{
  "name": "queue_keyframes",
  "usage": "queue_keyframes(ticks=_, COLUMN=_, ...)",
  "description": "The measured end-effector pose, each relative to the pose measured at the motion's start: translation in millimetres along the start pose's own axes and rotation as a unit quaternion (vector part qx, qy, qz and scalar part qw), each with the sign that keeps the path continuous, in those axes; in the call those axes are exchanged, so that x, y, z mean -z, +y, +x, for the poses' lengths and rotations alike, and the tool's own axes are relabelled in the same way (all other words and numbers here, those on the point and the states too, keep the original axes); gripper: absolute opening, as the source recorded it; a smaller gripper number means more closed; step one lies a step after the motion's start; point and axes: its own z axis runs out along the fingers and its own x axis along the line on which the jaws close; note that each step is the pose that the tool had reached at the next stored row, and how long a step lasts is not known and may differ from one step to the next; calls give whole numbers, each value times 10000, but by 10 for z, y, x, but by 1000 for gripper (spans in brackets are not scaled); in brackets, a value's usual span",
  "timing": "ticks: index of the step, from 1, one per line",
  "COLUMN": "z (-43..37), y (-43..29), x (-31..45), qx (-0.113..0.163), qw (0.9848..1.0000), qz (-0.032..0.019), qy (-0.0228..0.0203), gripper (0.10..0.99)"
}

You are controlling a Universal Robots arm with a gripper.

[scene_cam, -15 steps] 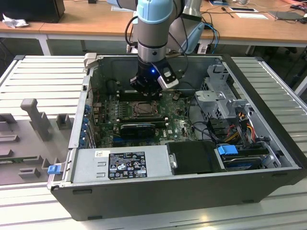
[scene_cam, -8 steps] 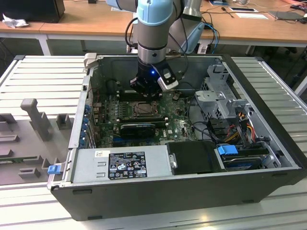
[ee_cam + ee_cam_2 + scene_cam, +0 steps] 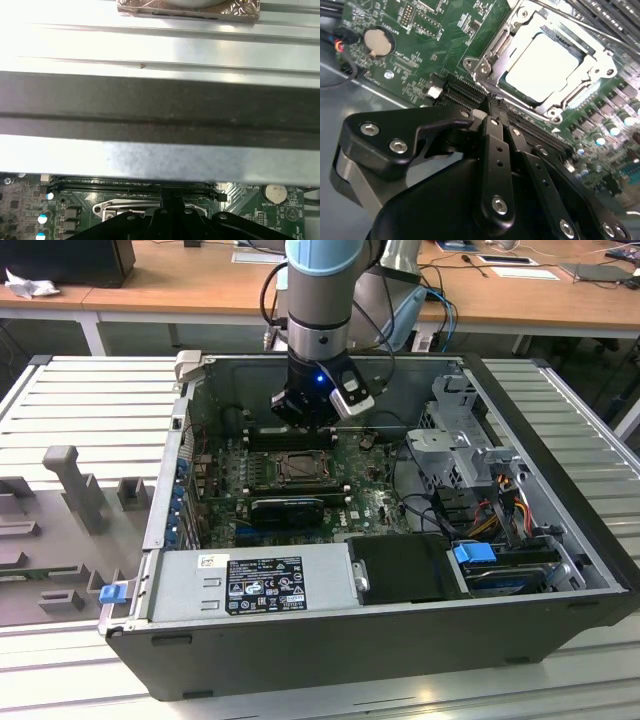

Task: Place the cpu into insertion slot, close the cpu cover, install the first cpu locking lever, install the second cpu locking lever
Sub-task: 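Install the first cpu locking lever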

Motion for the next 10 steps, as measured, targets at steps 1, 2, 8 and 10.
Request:
queue_keyframes(ticks=1, z=0, y=-4, x=1, qx=1, qw=10000, qz=0, qy=1, gripper=106)
queue_keyframes(ticks=2, z=0, y=-10, x=2, qx=1, qw=10000, qz=1, qy=1, gripper=106)
queue_keyframes(ticks=8, z=3, y=-64, x=8, qx=0, qw=10000, qz=1, qy=1, gripper=106)
queue_keyframes(ticks=10, z=3, y=-74, x=9, qx=0, qw=10000, qz=0, qy=1, gripper=106)
